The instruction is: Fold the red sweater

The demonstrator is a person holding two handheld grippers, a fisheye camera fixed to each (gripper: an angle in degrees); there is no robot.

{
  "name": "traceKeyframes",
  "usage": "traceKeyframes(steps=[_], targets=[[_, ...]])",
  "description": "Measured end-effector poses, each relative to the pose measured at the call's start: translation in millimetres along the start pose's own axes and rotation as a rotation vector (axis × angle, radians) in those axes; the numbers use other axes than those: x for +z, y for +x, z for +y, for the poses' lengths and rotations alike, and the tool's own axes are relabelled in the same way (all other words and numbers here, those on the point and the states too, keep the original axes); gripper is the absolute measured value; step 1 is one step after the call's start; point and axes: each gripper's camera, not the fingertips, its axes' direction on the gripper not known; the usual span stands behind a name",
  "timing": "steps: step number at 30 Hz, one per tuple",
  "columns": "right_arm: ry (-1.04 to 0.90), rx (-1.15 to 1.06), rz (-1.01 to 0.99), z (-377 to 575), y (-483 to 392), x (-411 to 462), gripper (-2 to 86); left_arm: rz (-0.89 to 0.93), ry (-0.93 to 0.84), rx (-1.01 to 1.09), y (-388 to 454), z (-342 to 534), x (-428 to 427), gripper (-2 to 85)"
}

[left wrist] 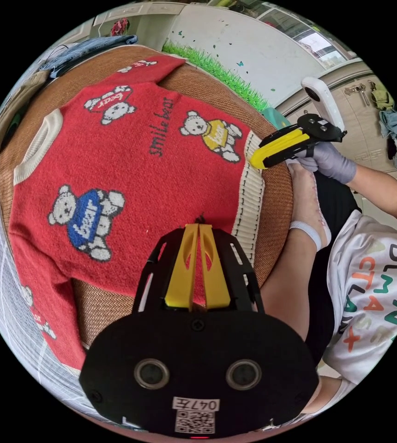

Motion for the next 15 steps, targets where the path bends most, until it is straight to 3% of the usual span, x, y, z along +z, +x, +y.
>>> traceKeyframes(steps=[6, 9, 11, 12, 14, 15], targets=[[0.003, -0.007, 0.011, -1.1, 1.6, 6.0, -0.6, -0.027, 0.033, -0.001, -41.6, 50.1, -64.2, -0.8], [0.005, -0.016, 0.024, -1.0, 1.4, 9.0, -0.6, 0.020, 0.339, -0.122, -92.8, 124.0, -167.0, -0.2], [0.007, -0.028, 0.035, -0.5, 1.1, 11.2, -0.7, 0.008, 0.665, -0.518, -170.2, 242.4, -243.9, 3.1], [0.008, -0.031, 0.038, -0.5, 1.0, 11.8, -0.7, -0.006, 0.732, -0.645, -188.7, 280.9, -255.6, 5.1], [0.008, -0.039, 0.050, -0.5, 1.6, 14.8, -0.7, -0.121, 0.912, -1.104, -235.8, 439.2, -275.5, 9.7], [0.008, -0.040, 0.052, -0.6, 2.2, 15.5, -0.7, -0.141, 0.944, -1.197, -243.4, 475.6, -275.7, 10.2]])
